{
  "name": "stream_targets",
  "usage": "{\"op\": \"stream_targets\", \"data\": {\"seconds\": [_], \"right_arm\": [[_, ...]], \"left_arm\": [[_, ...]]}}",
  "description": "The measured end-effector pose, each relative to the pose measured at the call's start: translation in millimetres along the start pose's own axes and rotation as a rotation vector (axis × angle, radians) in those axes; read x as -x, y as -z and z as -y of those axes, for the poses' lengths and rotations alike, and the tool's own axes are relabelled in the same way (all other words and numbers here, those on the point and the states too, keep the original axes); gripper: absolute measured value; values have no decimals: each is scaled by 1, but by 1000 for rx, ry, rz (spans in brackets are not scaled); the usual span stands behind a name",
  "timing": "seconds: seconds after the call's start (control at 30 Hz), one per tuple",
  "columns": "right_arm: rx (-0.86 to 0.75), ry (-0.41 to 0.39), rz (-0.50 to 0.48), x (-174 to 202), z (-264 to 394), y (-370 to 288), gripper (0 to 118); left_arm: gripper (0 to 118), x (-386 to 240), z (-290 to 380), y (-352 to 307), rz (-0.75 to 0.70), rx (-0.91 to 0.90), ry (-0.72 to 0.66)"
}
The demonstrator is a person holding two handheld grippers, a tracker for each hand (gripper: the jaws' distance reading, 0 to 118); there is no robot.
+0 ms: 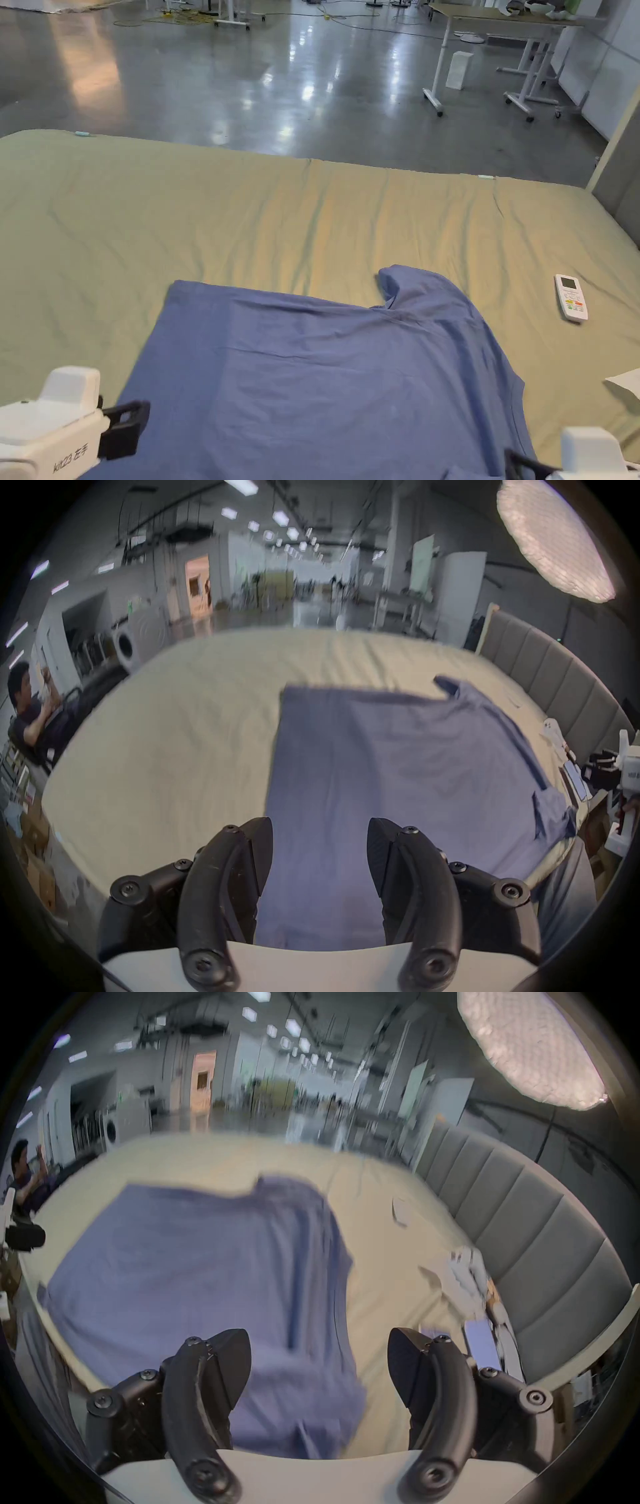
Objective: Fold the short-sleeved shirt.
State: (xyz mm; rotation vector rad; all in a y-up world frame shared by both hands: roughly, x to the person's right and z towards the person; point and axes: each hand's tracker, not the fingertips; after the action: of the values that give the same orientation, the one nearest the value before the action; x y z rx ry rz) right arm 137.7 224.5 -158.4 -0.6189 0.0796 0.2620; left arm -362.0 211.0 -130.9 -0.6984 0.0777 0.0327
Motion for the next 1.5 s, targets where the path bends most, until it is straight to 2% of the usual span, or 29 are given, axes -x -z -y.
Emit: {"op": "stream_targets", "data": {"seconds": [0.17,0.27,0.3,0.33,0.37,0.47,0.5,0.6,0.67,0.83,0.9,0.97,1.17,1.33,1.37,1.4,1.5], "right_arm": [[-288,97,15,22,-36,-3,86],[-406,113,61,39,-54,-5,84],[-446,106,73,42,-57,-6,81],[-496,92,85,45,-61,-7,75],[-515,110,85,50,-64,-4,66],[-549,120,84,57,-70,-3,14],[-554,114,94,61,-72,-3,4],[-578,88,72,65,-72,-4,0],[-571,64,98,70,-74,-3,0],[-549,89,78,68,-72,0,0],[-536,81,77,68,-70,0,0],[-522,72,71,68,-68,2,0],[-449,47,46,70,-56,13,0],[-396,62,23,74,-46,22,0],[-381,62,15,74,-45,24,0],[-366,66,8,75,-44,26,0],[-347,56,3,77,-42,28,0]], "left_arm": [[55,-35,-41,-2,-25,-208,16],[51,-54,-59,-7,-22,-318,15],[46,-59,-62,-8,-23,-344,12],[39,-64,-66,-10,-26,-370,14],[33,-70,-69,-11,-38,-391,22],[8,-80,-73,-18,-43,-464,29],[5,-83,-73,-21,-49,-475,23],[1,-82,-74,-22,-48,-491,7],[0,-80,-75,-22,-30,-481,-2],[0,-68,-72,-22,-31,-433,-22],[0,-54,-69,-21,39,-306,-44],[0,-43,-57,-16,48,-199,-52],[0,-3,1,-16,13,22,-80],[0,30,31,-8,-43,188,-114],[0,35,36,-6,-52,213,-113],[11,39,39,-3,-55,243,-112],[67,47,48,5,-68,332,-129]]}}
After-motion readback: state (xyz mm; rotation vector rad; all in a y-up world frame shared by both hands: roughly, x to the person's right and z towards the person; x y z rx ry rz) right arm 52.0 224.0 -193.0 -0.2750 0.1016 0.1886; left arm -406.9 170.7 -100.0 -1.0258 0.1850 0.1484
